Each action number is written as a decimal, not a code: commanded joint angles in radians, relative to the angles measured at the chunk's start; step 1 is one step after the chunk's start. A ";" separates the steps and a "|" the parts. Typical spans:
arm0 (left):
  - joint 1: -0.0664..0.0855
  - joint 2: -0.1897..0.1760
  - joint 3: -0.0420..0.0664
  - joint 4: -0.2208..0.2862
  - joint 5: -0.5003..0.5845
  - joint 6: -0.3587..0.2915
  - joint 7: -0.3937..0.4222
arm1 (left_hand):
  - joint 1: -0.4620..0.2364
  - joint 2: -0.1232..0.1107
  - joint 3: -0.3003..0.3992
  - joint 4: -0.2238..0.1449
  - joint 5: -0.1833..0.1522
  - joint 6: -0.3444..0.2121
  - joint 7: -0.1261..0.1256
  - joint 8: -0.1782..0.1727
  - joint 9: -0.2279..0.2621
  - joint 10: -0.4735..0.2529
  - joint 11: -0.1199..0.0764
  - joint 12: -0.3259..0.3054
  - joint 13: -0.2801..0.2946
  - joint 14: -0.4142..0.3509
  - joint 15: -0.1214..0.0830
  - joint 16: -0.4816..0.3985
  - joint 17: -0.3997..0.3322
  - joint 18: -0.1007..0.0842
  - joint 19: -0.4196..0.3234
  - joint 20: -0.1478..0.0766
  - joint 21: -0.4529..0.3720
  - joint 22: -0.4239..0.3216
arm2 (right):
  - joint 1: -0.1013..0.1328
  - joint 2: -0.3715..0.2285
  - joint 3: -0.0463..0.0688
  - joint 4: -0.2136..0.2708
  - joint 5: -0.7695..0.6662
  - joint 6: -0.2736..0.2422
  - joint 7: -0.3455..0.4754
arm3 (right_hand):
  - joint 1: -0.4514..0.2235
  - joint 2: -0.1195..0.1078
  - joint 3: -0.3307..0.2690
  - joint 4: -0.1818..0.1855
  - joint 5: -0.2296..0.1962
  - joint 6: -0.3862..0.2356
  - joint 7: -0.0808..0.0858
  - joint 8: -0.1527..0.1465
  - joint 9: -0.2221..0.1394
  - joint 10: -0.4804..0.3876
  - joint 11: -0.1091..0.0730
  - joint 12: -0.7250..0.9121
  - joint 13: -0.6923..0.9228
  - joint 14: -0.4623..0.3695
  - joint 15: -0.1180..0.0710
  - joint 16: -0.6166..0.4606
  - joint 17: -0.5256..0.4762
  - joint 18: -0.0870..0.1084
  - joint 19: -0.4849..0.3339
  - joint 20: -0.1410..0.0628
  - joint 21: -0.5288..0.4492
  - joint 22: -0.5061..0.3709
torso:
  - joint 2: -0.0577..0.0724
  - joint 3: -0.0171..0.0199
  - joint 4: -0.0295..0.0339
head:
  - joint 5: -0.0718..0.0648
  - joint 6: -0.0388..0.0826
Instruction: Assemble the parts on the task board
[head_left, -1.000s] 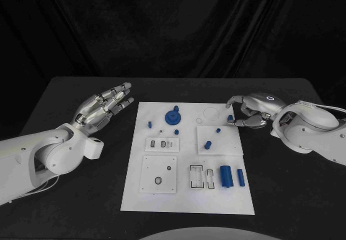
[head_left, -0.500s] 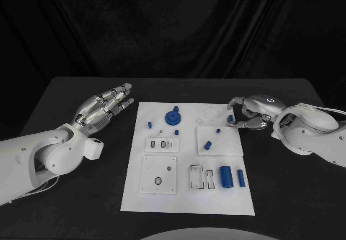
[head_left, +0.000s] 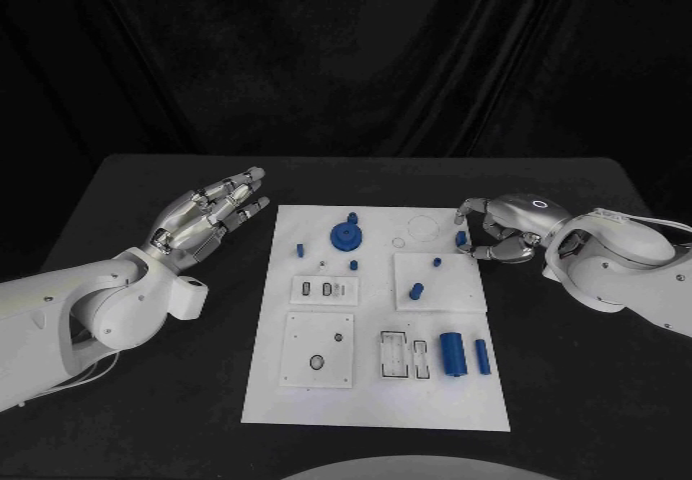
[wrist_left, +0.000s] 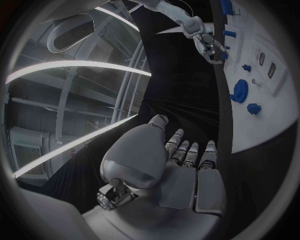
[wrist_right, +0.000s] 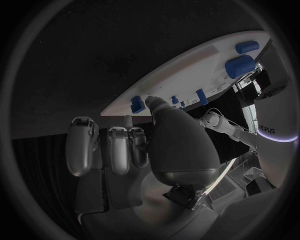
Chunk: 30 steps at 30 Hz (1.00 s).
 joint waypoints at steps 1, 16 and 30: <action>-0.001 0.002 0.001 0.001 0.004 0.016 0.018 | -0.007 0.004 0.005 0.000 0.005 0.003 0.006 0.005 0.002 0.004 0.007 0.006 0.002 0.000 0.007 -0.004 -0.002 0.019 0.002 0.007 0.005 0.001 | -0.004 0.000 0.000 -0.001 -0.007 0.021 -0.006 | 0.017 0.002 0.012 -0.001 0.047 -0.015 0.000 0.013 -0.006 0.104 0.006 0.003 0.263 0.102 0.007 0.002 0.263 -0.002 0.024 0.006 -0.005 0.204 | 0.000 -0.0001 0.0001 | 0.000 0.001; -0.001 0.003 0.001 -0.002 0.004 0.022 0.016 | -0.009 0.004 0.010 -0.003 0.005 0.010 0.009 0.007 0.002 0.011 0.012 0.014 0.004 0.000 0.009 -0.004 -0.002 0.019 0.003 0.009 0.005 0.002 | -0.005 0.007 0.000 -0.009 -0.007 0.031 -0.014 | 0.030 0.006 0.038 -0.002 0.114 0.019 0.002 0.072 -0.009 0.104 0.007 0.003 0.263 0.102 0.009 0.002 0.263 -0.001 0.022 0.007 -0.010 0.203 | 0.000 -0.0002 0.0000 | 0.002 0.002; -0.002 0.004 0.001 -0.005 0.004 0.028 0.008 | -0.009 0.004 0.011 -0.003 0.005 0.011 0.009 0.008 0.003 0.013 0.012 0.015 0.005 0.000 0.010 -0.004 -0.002 0.019 0.003 0.009 0.005 0.002 | -0.006 0.015 0.000 -0.014 -0.007 0.032 -0.025 | 0.019 0.018 0.051 -0.002 0.093 0.092 -0.004 0.118 -0.010 0.104 0.003 0.003 0.263 0.102 0.006 0.002 0.263 0.000 0.021 0.005 -0.013 0.202 | 0.000 -0.0001 0.0000 | 0.001 -0.004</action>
